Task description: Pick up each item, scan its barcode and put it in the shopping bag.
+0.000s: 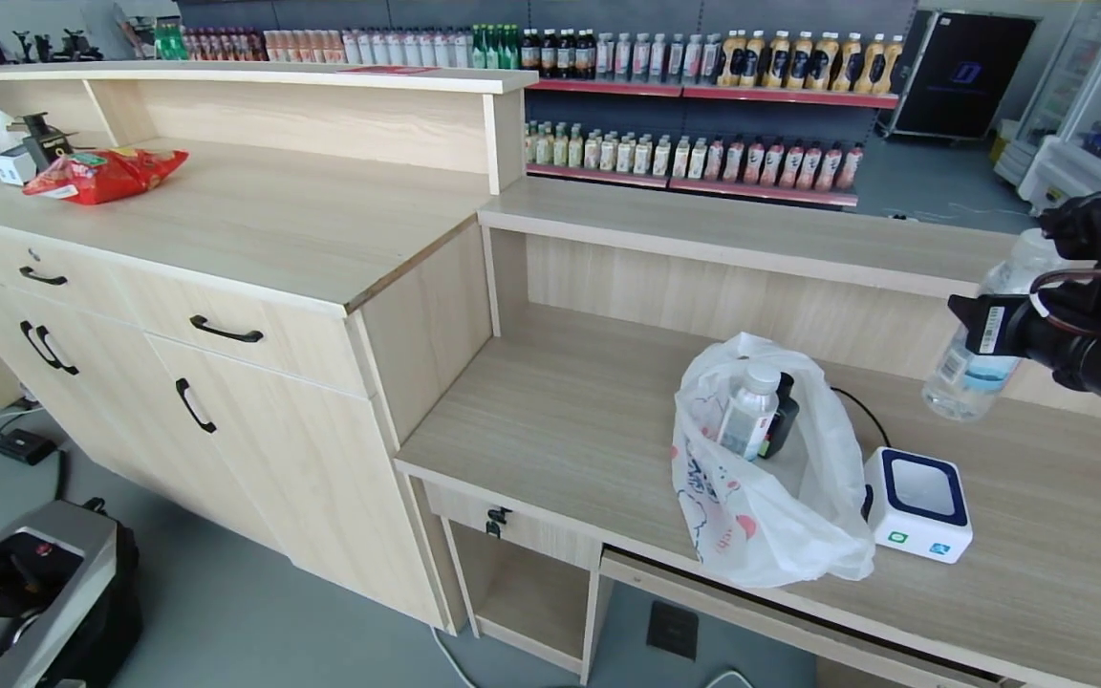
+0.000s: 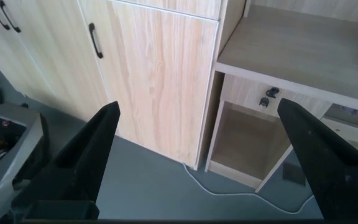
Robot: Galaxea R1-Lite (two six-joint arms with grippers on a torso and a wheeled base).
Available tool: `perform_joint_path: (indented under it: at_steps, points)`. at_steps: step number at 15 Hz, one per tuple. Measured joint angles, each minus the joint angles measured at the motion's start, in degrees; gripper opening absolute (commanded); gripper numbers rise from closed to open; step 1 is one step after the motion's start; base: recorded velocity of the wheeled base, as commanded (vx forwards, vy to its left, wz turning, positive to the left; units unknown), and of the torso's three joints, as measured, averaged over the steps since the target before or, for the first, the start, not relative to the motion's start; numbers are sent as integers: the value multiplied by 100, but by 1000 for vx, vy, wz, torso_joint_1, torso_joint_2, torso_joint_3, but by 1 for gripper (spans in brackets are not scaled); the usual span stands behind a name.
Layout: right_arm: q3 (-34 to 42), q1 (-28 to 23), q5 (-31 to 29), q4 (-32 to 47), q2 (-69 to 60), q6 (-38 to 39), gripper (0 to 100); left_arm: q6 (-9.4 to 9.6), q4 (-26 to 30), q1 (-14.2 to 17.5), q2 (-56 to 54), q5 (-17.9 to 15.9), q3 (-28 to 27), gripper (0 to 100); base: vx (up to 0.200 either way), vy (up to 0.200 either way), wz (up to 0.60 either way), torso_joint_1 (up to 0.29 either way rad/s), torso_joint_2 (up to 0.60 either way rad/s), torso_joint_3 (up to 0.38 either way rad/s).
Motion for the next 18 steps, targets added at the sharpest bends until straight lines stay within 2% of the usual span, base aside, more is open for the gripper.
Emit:
perform_joint_path:
  at_steps: [9,18]
  points:
    - [532,429,245,-2306,1508,119,0,0,-7,2,0,-2,2,100,0,0,0,0,0,0]
    - [590,663,747,-2609,2161,240,0,0,-7,2,0,-2,2,100,0,0,0,0,0,0]
